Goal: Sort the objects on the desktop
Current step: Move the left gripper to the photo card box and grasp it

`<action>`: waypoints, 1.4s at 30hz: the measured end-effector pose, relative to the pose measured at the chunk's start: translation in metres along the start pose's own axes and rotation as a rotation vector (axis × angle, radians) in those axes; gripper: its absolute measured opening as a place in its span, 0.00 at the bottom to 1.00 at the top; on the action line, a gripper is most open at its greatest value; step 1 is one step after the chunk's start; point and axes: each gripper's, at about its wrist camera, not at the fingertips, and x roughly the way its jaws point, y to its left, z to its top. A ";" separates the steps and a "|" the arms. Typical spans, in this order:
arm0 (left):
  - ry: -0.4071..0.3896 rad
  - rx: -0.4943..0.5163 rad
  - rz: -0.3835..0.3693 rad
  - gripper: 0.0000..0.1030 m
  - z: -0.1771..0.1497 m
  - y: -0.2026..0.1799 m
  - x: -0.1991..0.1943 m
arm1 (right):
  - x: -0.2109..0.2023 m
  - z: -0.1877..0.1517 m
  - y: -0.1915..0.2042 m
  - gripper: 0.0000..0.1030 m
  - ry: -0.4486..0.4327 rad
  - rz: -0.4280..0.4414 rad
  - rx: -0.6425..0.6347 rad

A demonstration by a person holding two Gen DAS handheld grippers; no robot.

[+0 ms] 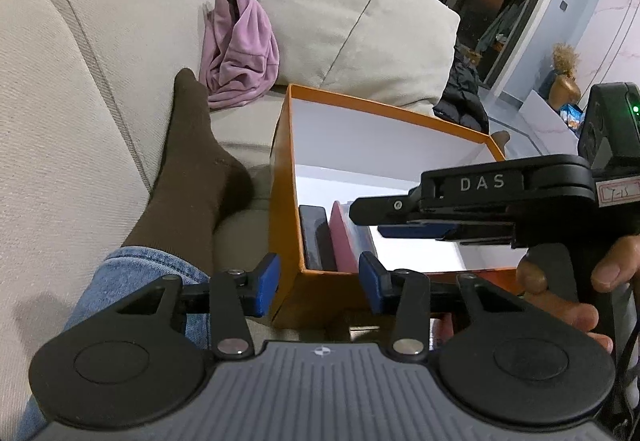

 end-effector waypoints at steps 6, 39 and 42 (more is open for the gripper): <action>-0.009 -0.002 0.012 0.49 -0.006 -0.007 -0.014 | -0.017 -0.002 0.000 0.39 -0.020 0.008 -0.039; 0.457 0.300 0.376 0.50 -0.118 -0.051 0.032 | -0.079 -0.141 -0.017 0.42 -0.043 -0.035 -0.312; 0.445 0.301 0.415 0.54 -0.120 -0.046 0.037 | -0.080 -0.144 -0.017 0.43 -0.043 -0.034 -0.317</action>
